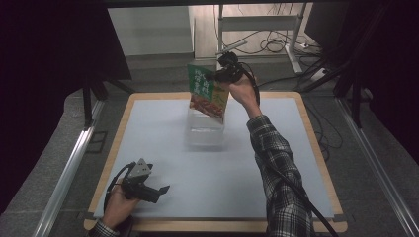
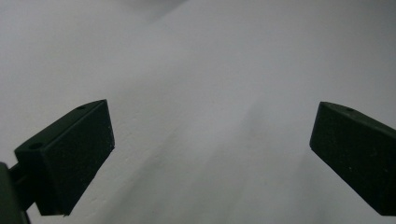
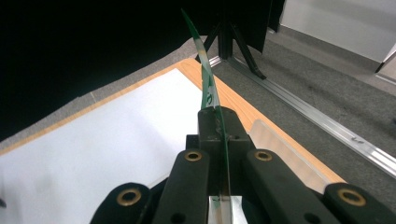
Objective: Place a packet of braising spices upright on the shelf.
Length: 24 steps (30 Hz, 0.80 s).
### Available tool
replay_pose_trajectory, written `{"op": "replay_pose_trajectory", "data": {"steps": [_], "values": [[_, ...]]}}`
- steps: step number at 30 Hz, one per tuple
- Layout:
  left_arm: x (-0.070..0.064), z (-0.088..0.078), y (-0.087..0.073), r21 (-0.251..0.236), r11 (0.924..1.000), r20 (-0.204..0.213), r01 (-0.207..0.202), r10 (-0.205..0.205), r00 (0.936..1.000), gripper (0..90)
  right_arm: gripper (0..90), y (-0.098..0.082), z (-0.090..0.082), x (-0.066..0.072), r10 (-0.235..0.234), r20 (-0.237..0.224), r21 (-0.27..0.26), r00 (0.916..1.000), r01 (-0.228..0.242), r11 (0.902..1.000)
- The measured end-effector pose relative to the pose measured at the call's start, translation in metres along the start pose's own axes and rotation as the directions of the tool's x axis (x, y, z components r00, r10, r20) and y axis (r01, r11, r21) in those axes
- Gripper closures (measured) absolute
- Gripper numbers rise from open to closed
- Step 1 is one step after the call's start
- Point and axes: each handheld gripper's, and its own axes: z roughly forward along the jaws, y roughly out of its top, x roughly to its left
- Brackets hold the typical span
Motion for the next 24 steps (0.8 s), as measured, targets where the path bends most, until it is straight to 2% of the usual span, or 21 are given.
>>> {"op": "replay_pose_trajectory", "data": {"steps": [2,6,7,8,10,11,13,15,17,21,24], "values": [[-0.001,0.001,0.0,0.004,1.0,-0.001,-0.001,0.001,1.0,0.0,88.7,0.002,0.006,0.002,-0.007,0.034,0.014,0.9994,0.006,0.9999],[-0.001,0.001,0.0,0.009,0.9999,-0.004,-0.008,0.008,1.0,0.0,88.7,0.005,0.022,0.017,-0.071,0.048,0.06,0.9963,0.068,0.9959],[-0.001,0.001,0.0,0.009,0.9999,-0.004,-0.008,0.008,1.0,0.0,88.7,0.005,0.022,0.017,-0.071,0.048,0.06,0.9963,0.068,0.9959],[-0.001,0.001,0.0,0.007,0.9999,-0.005,-0.009,0.009,0.9999,0.0,88.6,0.005,0.03,0.023,-0.085,0.064,0.067,0.9944,0.081,0.9945],[-0.001,0.001,0.0,0.006,1.0,-0.005,-0.007,0.007,1.0,0.0,88.5,0.005,0.035,0.023,-0.063,0.059,0.05,0.9963,0.06,0.997],[-0.001,0.0,0.0,0.007,1.0,-0.004,-0.007,0.007,1.0,0.0,88.5,0.005,0.036,0.023,-0.067,0.076,0.048,0.9949,0.063,0.9968],[-0.001,0.001,0.0,0.006,1.0,-0.003,-0.007,0.007,1.0,0.0,87.7,0.006,0.036,0.021,-0.057,0.074,0.047,0.9956,0.054,0.9974],[-0.001,0.001,0.0,0.005,1.0,-0.002,-0.006,0.006,1.0,0.0,82.6,0.006,0.034,0.019,-0.049,0.071,0.044,0.9963,0.046,0.998],[-0.001,0.001,0.0,0.007,0.9999,-0.004,-0.007,0.007,1.0,0.0,72.9,0.004,0.033,0.018,-0.05,0.074,0.036,0.996,0.047,0.9982],[-0.001,0.001,0.0,0.01,0.9999,-0.005,-0.008,0.009,1.0,0.0,60.9,0.001,0.03,0.017,-0.054,0.082,0.02,0.9952,0.052,0.9984],[-0.001,0.001,0.0,0.01,0.9999,-0.006,-0.008,0.008,0.9999,0.0,53.5,0.001,0.029,0.017,-0.06,0.086,0.028,0.9945,0.058,0.9979]]}}
